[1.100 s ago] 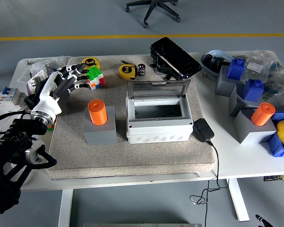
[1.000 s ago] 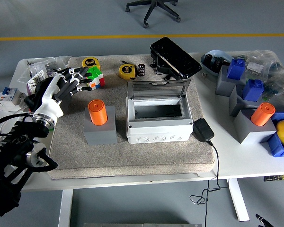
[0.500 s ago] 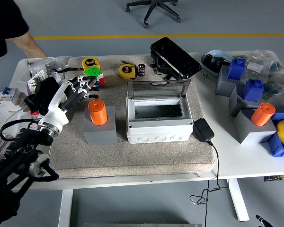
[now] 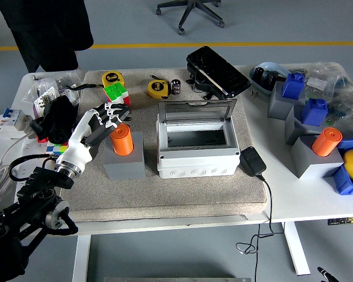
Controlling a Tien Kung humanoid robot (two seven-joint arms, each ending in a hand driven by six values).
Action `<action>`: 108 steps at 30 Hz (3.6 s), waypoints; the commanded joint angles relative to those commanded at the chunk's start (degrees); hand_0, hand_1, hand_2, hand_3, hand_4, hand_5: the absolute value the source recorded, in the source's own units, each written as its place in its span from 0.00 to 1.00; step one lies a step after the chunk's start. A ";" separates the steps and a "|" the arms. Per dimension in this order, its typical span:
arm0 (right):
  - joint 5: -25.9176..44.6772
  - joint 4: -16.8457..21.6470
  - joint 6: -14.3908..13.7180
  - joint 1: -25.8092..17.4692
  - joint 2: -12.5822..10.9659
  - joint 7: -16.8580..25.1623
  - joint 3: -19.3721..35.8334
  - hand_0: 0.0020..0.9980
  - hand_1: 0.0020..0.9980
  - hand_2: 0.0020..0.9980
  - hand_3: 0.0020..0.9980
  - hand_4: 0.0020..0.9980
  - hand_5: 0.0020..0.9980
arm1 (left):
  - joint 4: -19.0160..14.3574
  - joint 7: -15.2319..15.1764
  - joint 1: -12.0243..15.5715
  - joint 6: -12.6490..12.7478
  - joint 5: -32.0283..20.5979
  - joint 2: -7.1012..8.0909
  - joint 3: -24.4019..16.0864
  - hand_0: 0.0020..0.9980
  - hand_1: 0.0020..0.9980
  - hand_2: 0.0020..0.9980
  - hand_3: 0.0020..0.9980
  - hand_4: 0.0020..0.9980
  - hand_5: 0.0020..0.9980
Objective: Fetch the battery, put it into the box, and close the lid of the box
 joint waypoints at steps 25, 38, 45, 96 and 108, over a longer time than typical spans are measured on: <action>0.12 0.04 0.01 0.22 -0.19 0.04 -0.06 0.58 0.64 0.65 0.58 0.94 0.50 | 3.13 -3.81 -2.56 0.26 -5.53 -0.64 5.61 0.35 0.50 0.49 0.49 1.00 0.53; 0.30 0.03 0.01 0.41 -0.21 0.07 -0.50 0.58 0.64 0.65 0.58 0.94 0.50 | 4.30 -5.62 -3.27 1.05 -7.32 -0.69 6.92 0.24 0.28 0.28 0.37 1.00 0.53; 0.22 0.01 0.09 0.32 -0.22 0.00 -0.75 0.58 0.64 0.65 0.58 0.94 0.50 | 4.49 -5.84 -3.35 1.12 -7.21 -0.76 7.41 0.21 0.22 0.27 0.30 1.00 0.53; 0.07 -0.04 0.26 0.24 -0.26 0.38 0.00 0.58 0.64 0.65 0.58 0.95 0.50 | 4.58 -2.76 -4.26 -0.59 -2.77 -1.71 7.02 0.04 0.11 0.18 0.13 0.95 0.00; -0.04 -0.02 0.23 0.17 -0.34 0.58 0.20 0.58 0.64 0.65 0.58 0.95 0.50 | -0.34 0.59 -4.50 -0.13 -0.73 -1.14 4.55 0.04 0.10 0.18 0.12 0.94 0.00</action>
